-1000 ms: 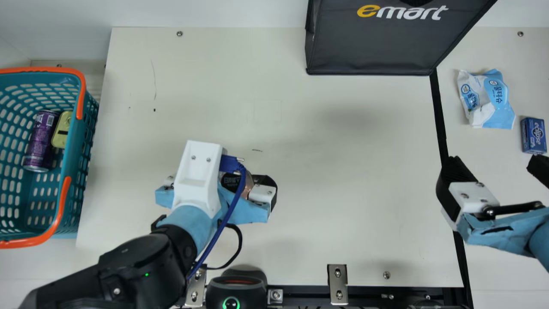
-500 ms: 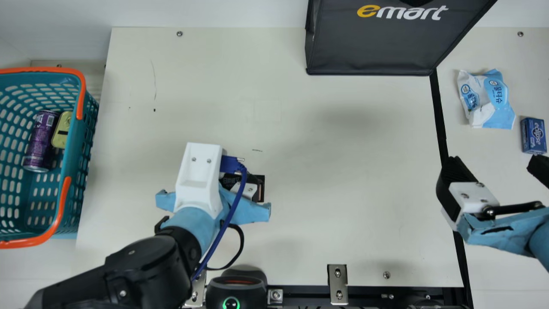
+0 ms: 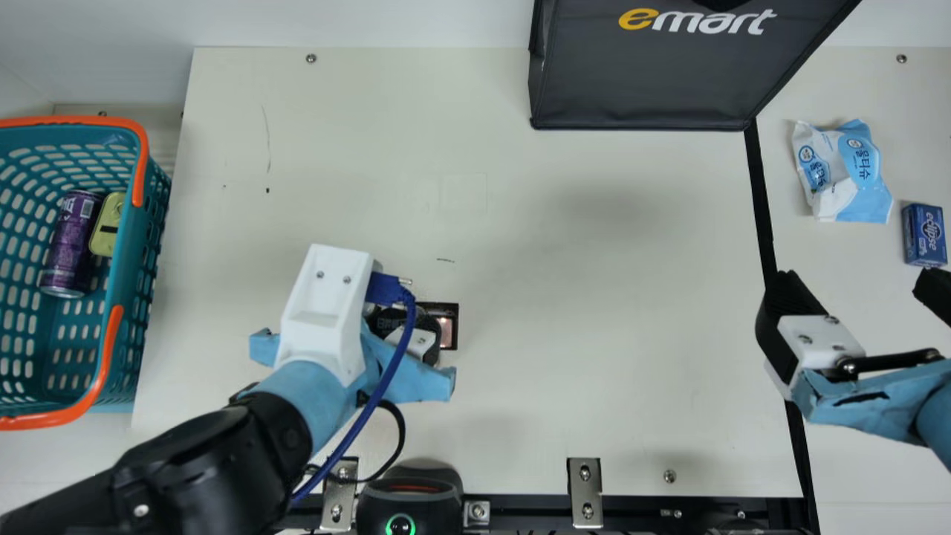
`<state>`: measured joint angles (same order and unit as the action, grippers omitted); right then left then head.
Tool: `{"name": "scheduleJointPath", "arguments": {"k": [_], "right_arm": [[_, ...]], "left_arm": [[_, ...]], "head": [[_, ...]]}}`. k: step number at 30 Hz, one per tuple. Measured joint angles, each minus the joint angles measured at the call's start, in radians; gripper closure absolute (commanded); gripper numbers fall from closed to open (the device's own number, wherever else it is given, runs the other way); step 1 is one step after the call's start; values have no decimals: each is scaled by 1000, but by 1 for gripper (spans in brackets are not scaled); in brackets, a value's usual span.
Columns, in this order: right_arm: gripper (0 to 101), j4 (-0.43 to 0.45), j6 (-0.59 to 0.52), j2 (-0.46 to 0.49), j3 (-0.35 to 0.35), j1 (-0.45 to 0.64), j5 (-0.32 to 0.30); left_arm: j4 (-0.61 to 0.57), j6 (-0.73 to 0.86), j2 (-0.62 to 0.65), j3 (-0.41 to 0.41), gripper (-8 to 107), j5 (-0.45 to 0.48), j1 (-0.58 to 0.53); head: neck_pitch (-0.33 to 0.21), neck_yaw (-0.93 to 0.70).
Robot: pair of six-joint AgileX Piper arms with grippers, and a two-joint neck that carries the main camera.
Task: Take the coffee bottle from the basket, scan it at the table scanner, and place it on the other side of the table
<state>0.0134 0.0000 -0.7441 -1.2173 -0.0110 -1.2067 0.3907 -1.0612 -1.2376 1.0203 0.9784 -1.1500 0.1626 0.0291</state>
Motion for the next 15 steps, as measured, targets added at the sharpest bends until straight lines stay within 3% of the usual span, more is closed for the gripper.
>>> {"name": "scheduleJointPath", "arguments": {"k": [15], "right_arm": [[6,0,0,0,0,0,0]], "left_arm": [[-258,411,97,30,107,-15,139]], "head": [[2,0]]}}
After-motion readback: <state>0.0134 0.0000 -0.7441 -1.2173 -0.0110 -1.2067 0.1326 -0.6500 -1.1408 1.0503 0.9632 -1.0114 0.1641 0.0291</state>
